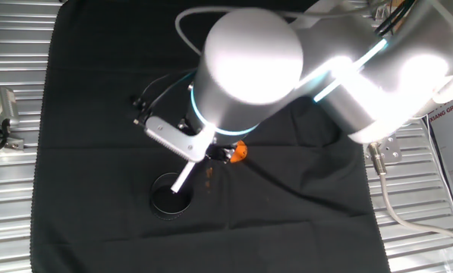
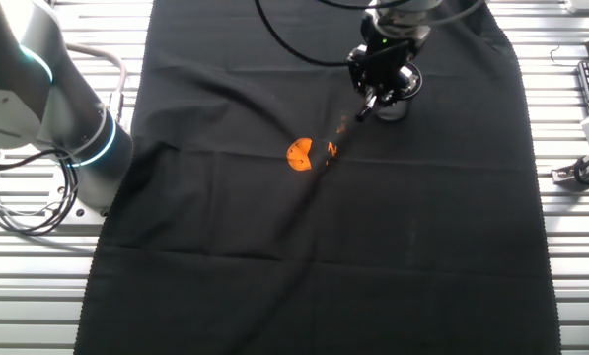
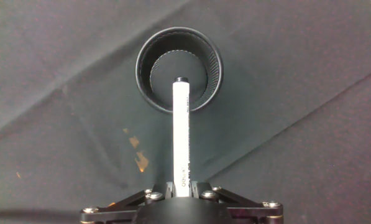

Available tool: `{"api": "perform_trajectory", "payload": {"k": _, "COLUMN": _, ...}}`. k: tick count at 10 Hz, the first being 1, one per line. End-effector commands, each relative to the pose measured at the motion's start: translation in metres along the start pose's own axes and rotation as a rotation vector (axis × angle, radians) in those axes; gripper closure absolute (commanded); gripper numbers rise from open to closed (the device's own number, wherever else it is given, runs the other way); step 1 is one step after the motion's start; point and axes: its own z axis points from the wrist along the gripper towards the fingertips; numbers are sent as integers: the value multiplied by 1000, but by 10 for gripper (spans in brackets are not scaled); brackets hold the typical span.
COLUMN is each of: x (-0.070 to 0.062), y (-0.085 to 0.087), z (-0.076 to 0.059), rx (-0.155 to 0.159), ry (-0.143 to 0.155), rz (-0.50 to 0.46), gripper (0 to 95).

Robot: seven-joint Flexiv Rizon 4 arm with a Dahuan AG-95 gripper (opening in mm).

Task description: Put the pen into the pen holder

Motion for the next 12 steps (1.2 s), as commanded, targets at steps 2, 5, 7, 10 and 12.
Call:
{"api": "perform_trajectory", "payload": {"k": 2, "x": -1, "y": -1, "z": 0, "rx": 0, "ry": 34, "rz": 5, "gripper": 950}}
{"api": "perform_trajectory", "payload": {"k": 5, "x": -7, "y": -3, "z": -4, "rx": -6, "ry": 53, "rz": 7, "gripper": 950}}
{"api": "perform_trajectory", "payload": {"k": 7, "x": -12, "y": -5, "z": -8, "rx": -7, "ry": 66, "rz": 5, "gripper": 950}}
{"api": "perform_trajectory", "payload": {"k": 10, "x": -16, "y": -3, "z": -9, "rx": -6, "ry": 89, "rz": 12, "gripper": 950}}
{"api": "perform_trajectory", "payload": {"k": 12, "x": -17, "y": -4, "z": -9, "rx": -7, "ry": 97, "rz": 14, "gripper": 950}}
